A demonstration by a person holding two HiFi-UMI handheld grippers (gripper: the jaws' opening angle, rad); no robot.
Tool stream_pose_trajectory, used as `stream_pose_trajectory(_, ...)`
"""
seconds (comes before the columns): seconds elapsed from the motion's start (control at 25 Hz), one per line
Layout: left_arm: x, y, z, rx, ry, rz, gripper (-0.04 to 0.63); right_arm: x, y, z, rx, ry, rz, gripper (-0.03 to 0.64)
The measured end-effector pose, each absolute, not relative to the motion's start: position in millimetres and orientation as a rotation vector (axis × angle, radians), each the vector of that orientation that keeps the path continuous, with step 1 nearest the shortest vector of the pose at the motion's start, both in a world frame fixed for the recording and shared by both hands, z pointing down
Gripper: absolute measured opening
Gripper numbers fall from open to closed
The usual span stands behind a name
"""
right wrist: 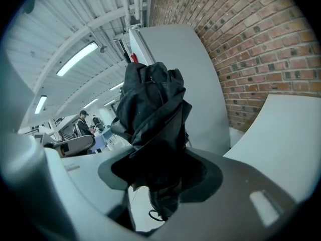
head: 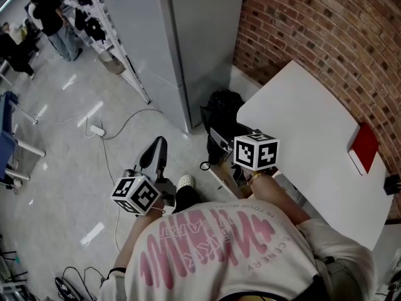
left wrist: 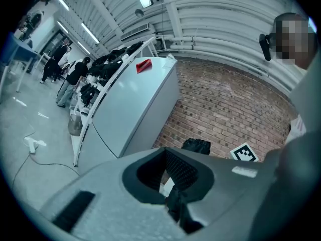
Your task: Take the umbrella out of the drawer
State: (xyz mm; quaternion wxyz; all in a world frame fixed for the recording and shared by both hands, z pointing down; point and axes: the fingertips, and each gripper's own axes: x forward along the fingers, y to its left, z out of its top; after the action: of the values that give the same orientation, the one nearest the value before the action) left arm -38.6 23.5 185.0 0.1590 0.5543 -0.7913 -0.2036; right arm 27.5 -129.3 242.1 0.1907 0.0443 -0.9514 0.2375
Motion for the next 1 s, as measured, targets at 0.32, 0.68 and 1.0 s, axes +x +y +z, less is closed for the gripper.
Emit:
stream_pose_trajectory(0.32,-17.5,20.2,181.6,1.615,-2.260,-0.535,0.005,43.7,-121.8,226.3,0.114,-2.713,0.651,0.242)
stream_pose_trajectory(0.68,-11.2,31.6,177.5,1.601,-2.295,-0.518,0.005,58.5,-108.3,205.8,0.102,-2.757,0.640,0.242)
stream_pose_trajectory(1.0,-9.0,41.9,177.2,1.600,-2.321,-0.492,0.005,60.0,-89.2,187.8,0.074,-2.806,0.576,0.242)
